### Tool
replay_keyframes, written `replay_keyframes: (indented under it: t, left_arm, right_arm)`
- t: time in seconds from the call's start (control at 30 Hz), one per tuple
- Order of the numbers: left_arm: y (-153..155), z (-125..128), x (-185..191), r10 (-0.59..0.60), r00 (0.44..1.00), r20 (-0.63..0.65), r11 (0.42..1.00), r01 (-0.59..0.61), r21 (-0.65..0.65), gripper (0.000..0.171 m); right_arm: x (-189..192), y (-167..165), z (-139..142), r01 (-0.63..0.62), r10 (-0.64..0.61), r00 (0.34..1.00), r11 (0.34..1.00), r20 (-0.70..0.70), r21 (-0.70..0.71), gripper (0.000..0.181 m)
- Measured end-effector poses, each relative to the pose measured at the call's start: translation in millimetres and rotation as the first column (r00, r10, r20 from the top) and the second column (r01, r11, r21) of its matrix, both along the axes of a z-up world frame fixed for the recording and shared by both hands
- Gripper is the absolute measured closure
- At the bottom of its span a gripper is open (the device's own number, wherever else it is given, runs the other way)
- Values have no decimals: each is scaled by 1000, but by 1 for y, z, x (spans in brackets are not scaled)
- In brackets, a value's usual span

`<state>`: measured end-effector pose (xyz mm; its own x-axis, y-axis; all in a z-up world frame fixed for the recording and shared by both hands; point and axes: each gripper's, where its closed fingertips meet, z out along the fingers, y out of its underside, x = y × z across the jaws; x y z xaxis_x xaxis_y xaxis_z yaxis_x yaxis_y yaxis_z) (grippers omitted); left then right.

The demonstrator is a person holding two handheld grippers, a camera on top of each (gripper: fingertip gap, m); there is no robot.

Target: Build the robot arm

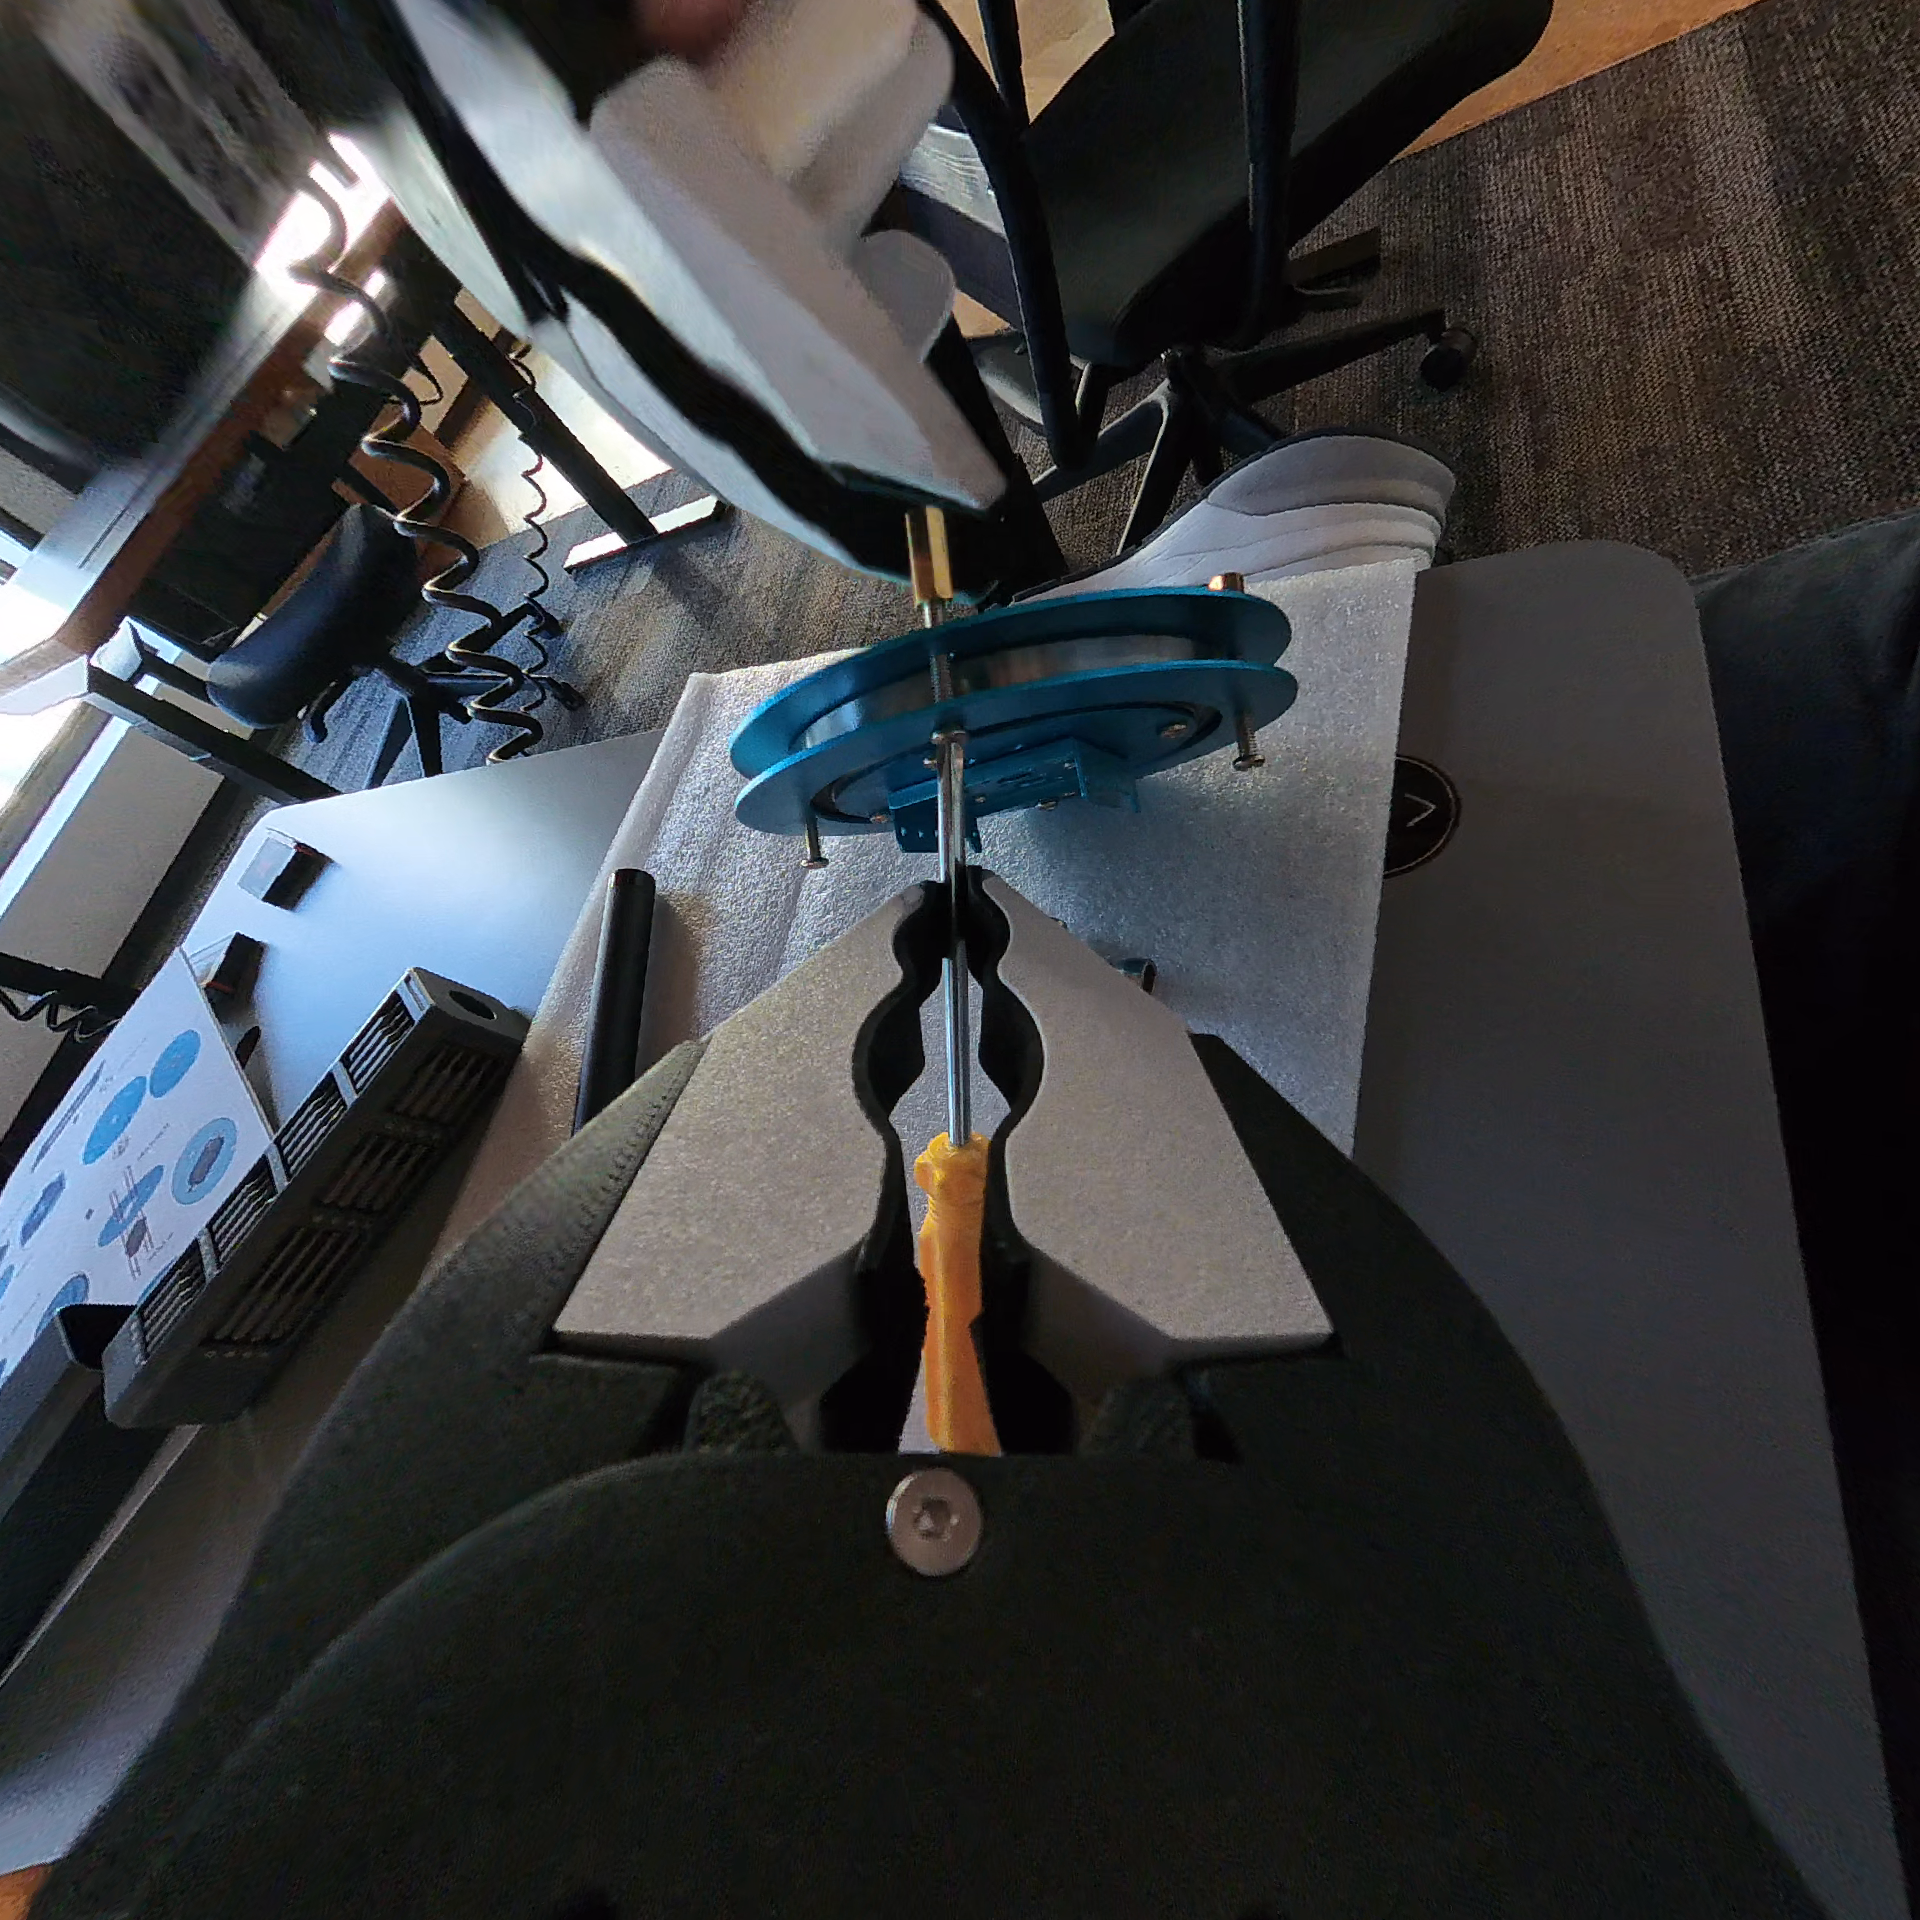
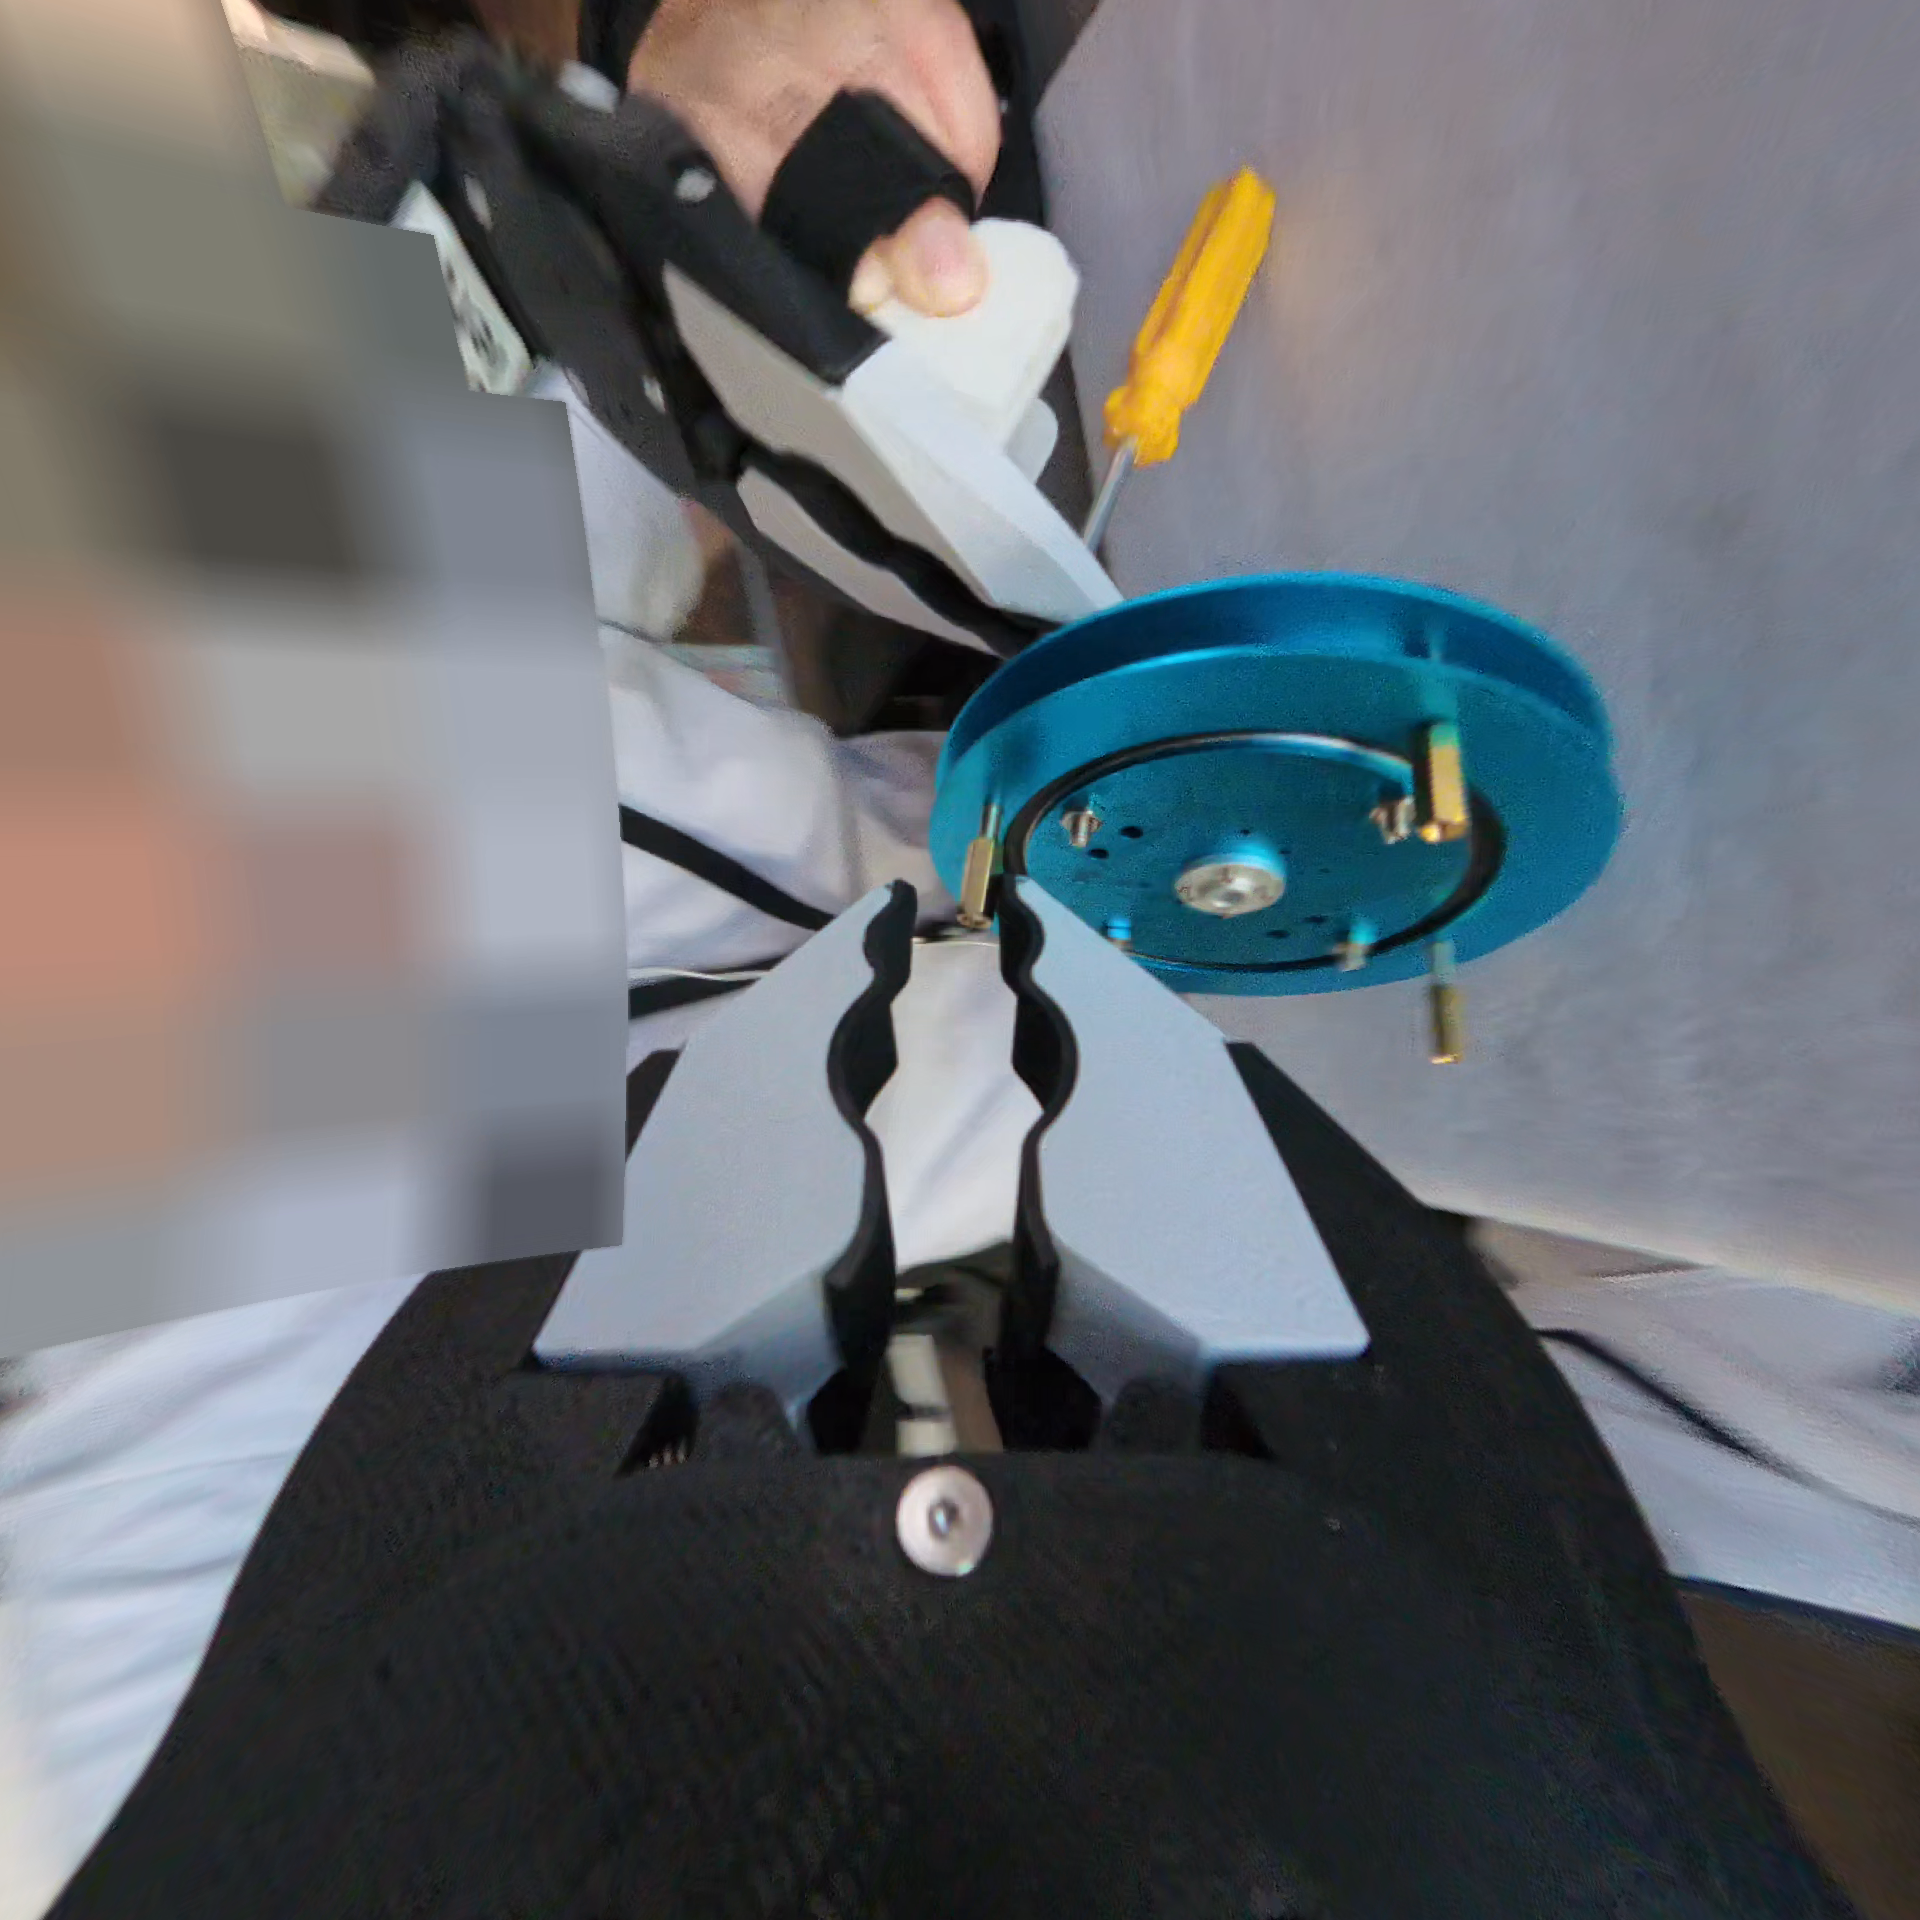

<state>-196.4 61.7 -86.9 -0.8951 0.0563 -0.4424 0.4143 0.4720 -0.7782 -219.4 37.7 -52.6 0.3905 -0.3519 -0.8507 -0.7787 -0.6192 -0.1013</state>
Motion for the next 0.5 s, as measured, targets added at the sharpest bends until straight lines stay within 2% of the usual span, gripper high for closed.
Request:
replay_keyframes:
  t: [0.03,0.07,0.1,0.13,0.2,0.23,0.27,0.3,0.33,0.43,0.5]
  left_arm:
    - [0,0,0,-1,1000,-4,1000,1,0,169]
    - [0,0,0,-1,1000,-6,1000,1,-1,169]
    - [0,0,0,-1,1000,-6,1000,1,-1,169]
    - [0,0,0,-2,1000,-6,1000,2,-1,169]
    - [0,0,0,-1,1000,-12,1000,1,-2,169]
    - [0,0,0,-2,1000,-14,1000,2,-1,169]
    - [0,0,0,-1,1000,-15,1000,1,-1,169]
    - [-1,0,0,-1,1000,-16,1000,1,-2,169]
    - [-1,0,0,-1,1000,-18,1000,1,-2,169]
    - [-1,0,-1,-1,1000,-21,1000,1,-3,169]
    - [-1,0,-1,-2,1000,-20,1000,1,-2,169]
  right_arm:
    - [2,-2,-1,-52,53,986,999,156,-10,164]
    - [5,-3,-1,-98,99,939,995,330,-19,154]
    - [4,-1,4,-158,144,859,987,491,-13,150]
    - [3,-2,7,-222,195,740,974,644,-40,150]
    - [7,-5,10,-284,261,400,947,879,-152,149]
    - [9,-6,11,-290,284,232,933,931,-212,151]
    - [9,-4,11,-290,289,112,925,951,-247,158]
    - [7,-3,8,-293,290,55,919,955,-262,161]
    - [9,-2,4,-273,292,38,923,956,-272,163]
    - [17,-5,-6,-233,307,11,926,952,-296,171]
    - [15,-2,-3,-254,282,10,929,959,-271,177]
